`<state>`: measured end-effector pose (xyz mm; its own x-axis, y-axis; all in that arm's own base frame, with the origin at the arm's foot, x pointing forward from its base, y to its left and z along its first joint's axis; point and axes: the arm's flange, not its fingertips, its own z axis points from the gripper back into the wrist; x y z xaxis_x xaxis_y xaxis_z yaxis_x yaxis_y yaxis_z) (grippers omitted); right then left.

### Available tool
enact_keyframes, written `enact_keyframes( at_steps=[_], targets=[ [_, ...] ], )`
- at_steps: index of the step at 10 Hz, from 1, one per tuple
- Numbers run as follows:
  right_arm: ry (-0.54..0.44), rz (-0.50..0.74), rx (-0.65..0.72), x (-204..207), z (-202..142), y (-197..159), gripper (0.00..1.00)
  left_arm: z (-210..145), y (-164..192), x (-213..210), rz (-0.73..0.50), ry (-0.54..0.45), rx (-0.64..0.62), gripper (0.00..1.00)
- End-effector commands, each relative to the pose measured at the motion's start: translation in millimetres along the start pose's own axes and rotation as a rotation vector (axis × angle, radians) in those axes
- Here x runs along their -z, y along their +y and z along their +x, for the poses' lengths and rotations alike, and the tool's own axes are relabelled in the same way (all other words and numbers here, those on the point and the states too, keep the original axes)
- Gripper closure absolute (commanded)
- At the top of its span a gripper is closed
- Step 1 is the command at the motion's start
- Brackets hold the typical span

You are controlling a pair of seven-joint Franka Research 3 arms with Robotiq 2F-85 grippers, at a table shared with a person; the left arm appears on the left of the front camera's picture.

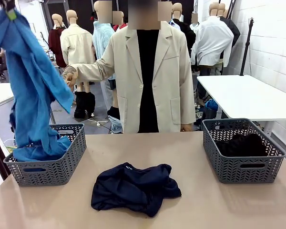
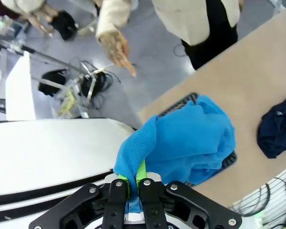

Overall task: Sort the tops and bottoms.
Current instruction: Sort the clothes according to human instructions.

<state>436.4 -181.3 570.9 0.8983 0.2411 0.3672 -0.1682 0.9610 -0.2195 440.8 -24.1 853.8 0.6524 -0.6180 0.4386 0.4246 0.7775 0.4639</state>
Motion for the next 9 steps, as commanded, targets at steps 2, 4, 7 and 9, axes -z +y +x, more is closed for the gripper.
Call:
enact_keyframes(
  at_steps=[2, 4, 7, 9],
  targets=[
    [0.011, -0.008, -0.016, 0, -1, 0, 0.0, -64, -38, 39, -0.038, -0.019, -0.201, 1.0],
    [0.011, -0.008, -0.016, 0, -1, 0, 0.0, -44, -17, 34, -0.054, 0.026, -0.132, 1.0],
    [0.011, -0.008, -0.016, 0, -1, 0, 0.0, -44, -17, 34, -0.054, 0.026, -0.132, 1.0],
    [0.011, -0.008, -0.016, 0, -1, 0, 0.0, -47, -14, 67, -0.102, 0.069, -0.186, 1.0]
  ],
)
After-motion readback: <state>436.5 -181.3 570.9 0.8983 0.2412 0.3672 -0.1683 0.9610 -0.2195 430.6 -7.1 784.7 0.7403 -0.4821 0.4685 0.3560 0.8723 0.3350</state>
